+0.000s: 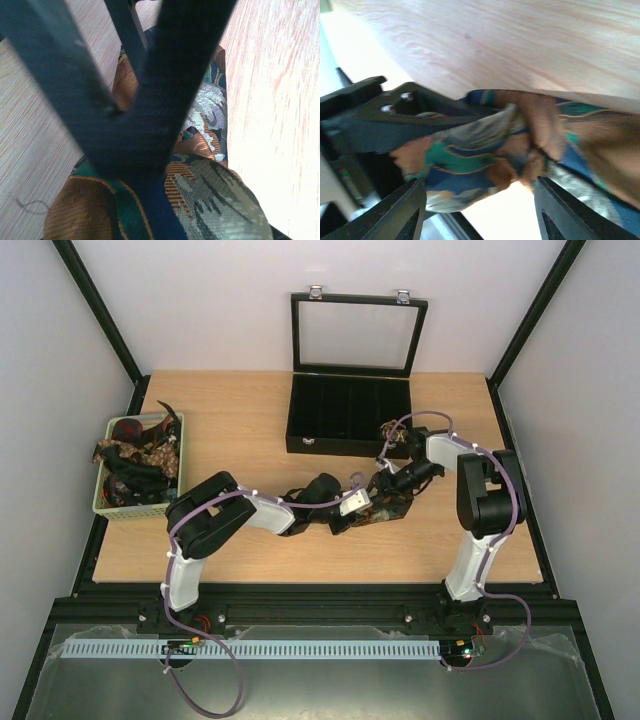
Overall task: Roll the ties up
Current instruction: Roll the tie at the center of the board.
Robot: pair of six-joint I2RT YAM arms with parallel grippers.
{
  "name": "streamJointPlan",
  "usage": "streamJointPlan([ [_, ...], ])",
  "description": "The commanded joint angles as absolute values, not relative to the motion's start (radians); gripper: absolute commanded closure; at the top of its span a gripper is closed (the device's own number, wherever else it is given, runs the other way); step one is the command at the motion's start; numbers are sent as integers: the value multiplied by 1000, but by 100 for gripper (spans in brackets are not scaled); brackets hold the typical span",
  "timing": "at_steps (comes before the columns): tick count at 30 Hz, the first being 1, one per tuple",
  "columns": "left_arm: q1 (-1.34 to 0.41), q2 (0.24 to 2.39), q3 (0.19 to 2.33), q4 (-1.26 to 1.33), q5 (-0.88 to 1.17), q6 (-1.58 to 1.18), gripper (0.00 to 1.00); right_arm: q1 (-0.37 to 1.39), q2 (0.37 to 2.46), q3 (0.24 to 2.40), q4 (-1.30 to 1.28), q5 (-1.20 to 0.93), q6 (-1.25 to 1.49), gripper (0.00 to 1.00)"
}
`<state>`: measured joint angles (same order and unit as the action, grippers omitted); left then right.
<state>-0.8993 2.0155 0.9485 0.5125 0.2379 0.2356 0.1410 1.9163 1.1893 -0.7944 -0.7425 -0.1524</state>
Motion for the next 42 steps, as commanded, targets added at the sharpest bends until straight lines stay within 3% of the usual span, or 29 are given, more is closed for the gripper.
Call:
streamJointPlan([
  [1, -899, 2061, 905, 292, 192, 274, 63, 169, 1865, 1191, -849, -895, -124, 39],
  [10, -898, 2064, 915, 279, 214, 270, 62, 207, 1912, 1124, -789, -798, -149, 58],
  [16, -897, 2065, 920, 278, 227, 268, 60, 205, 1921, 1101, -751, -721, -161, 95],
  [17, -898, 2063, 921, 278, 228, 270, 59, 204, 1920, 1102, -745, -710, -156, 98],
  [20, -895, 2063, 933, 274, 230, 271, 55, 201, 1927, 1107, -751, -677, -159, 99],
  [25, -866, 2010, 959, 325, 293, 236, 29, 185, 1912, 1067, -704, -560, -144, 99],
  [29, -858, 1960, 977, 394, 361, 196, 19, 175, 1922, 1053, -667, -480, -124, 99],
  [42, -864, 2011, 1005, 499, 446, 138, 15, 182, 1958, 1051, -625, -378, -98, 99],
])
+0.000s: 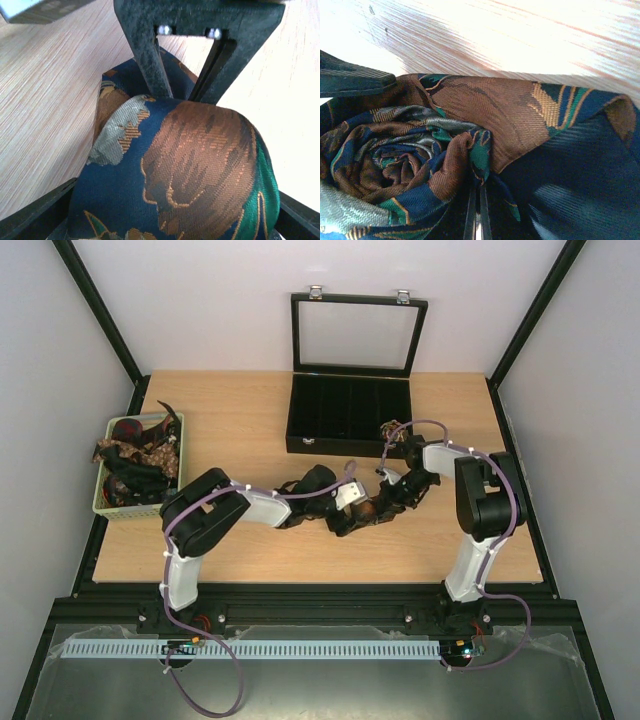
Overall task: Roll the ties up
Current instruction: Roll the tie at the center of the board.
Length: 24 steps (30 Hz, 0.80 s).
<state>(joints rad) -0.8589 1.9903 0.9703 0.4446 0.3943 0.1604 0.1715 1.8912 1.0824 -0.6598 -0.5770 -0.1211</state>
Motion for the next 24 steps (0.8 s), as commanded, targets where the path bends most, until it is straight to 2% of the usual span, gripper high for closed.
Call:
streamJointPlan([
  [1, -865, 2016, 1007, 510, 453, 135, 16, 184, 1962, 1055, -624, -376, -94, 99],
  [7, -877, 2078, 1060, 523, 430, 142, 18, 195, 1997, 1087, -636, -374, -88, 99],
  [9, -882, 2113, 1095, 499, 420, 152, 22, 196, 1999, 1084, -636, -379, -89, 99],
  [10, -883, 2127, 1117, 478, 419, 153, 25, 196, 1999, 1084, -637, -381, -89, 99],
  [14, -883, 2162, 1148, 397, 401, 156, 51, 194, 1989, 1089, -662, -401, -92, 98],
  [16, -883, 2148, 1109, 392, 383, 169, 59, 186, 1969, 1101, -688, -426, -95, 94],
  [19, -882, 2119, 1042, 387, 364, 194, 67, 167, 1935, 1134, -740, -487, -111, 81],
  [21, -883, 2106, 1004, 384, 361, 208, 69, 153, 1913, 1162, -770, -531, -125, 72],
  [24, -883, 2096, 976, 381, 358, 216, 71, 141, 1882, 1200, -800, -605, -138, 68],
])
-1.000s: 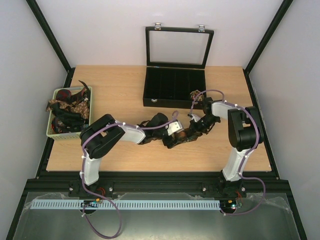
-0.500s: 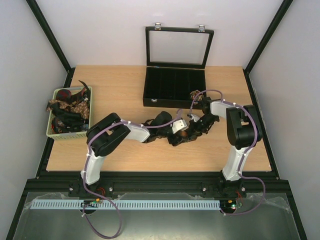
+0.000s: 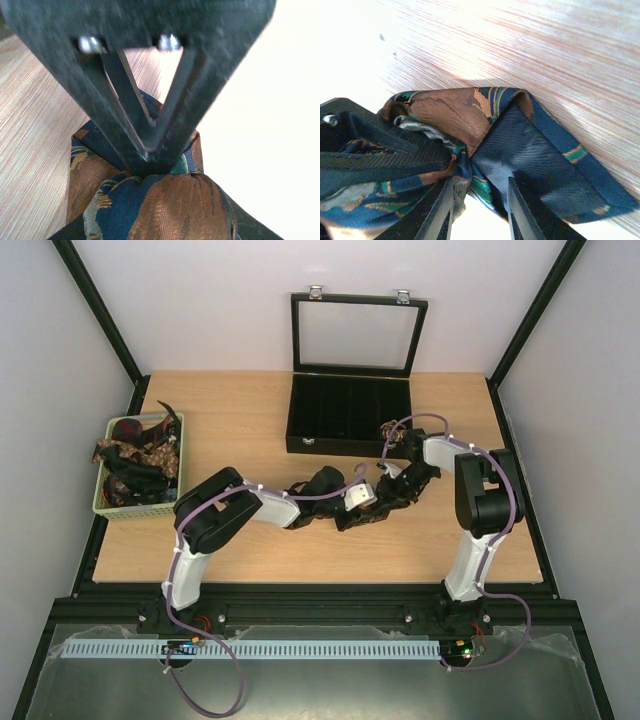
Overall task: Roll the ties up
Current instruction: Roll the tie at the center of the board.
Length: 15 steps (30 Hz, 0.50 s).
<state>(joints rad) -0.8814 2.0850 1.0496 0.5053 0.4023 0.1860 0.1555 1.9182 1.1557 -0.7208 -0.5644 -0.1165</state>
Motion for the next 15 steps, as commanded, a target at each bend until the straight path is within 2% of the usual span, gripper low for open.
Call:
streamJointPlan([
  [1, -883, 2093, 969, 384, 360, 220, 71, 142, 1872, 1206, -798, -628, -138, 68],
  [9, -876, 2082, 986, 394, 362, 169, 72, 163, 1941, 1102, -694, -533, -89, 81],
  [15, -873, 2033, 1018, 397, 333, 108, 72, 162, 1997, 1083, -662, -425, -92, 81],
])
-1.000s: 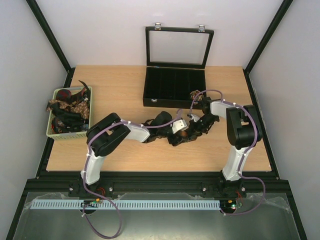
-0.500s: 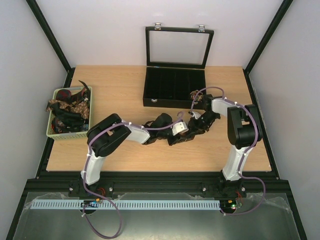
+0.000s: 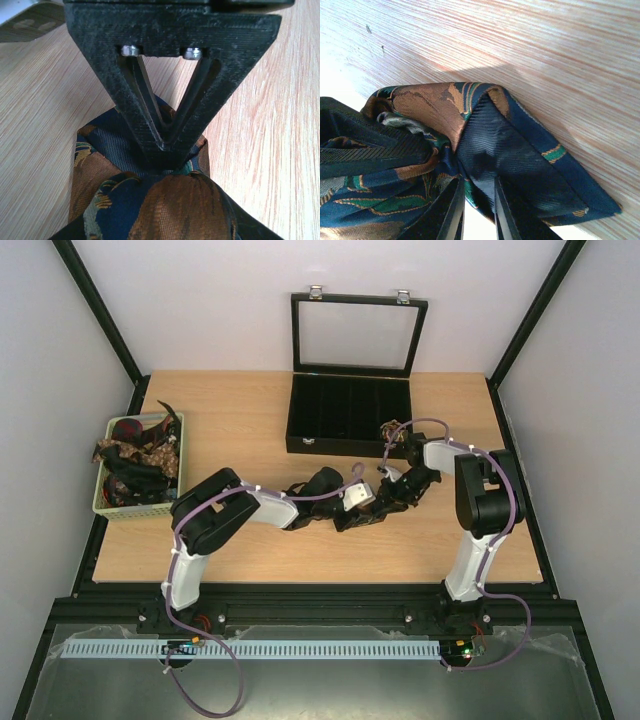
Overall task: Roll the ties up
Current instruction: Roll the tie at the center of the board.
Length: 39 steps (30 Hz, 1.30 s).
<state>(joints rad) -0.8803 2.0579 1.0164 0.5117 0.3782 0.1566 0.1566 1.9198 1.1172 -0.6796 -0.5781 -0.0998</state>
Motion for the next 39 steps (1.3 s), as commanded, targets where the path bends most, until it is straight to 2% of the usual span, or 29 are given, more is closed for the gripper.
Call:
streamJointPlan([
  [1, -872, 2016, 1020, 394, 323, 101, 72, 162, 1998, 1083, -663, -418, -93, 80],
  [8, -872, 2025, 1010, 372, 265, 130, 71, 162, 1996, 1087, -680, -389, -121, 78],
  [12, -877, 2078, 1007, 320, 259, 185, 68, 151, 1955, 1145, -722, -485, -152, 69],
  [15, -879, 2093, 988, 308, 254, 207, 67, 150, 1897, 1188, -776, -590, -189, 55],
  [23, -891, 2108, 979, 295, 241, 229, 66, 154, 1821, 1170, -834, -855, -163, 42],
  [37, -892, 2113, 984, 306, 273, 222, 63, 185, 1893, 1099, -738, -800, -177, 52],
  [39, -892, 2113, 985, 307, 276, 220, 63, 188, 1902, 1101, -721, -800, -170, 59],
])
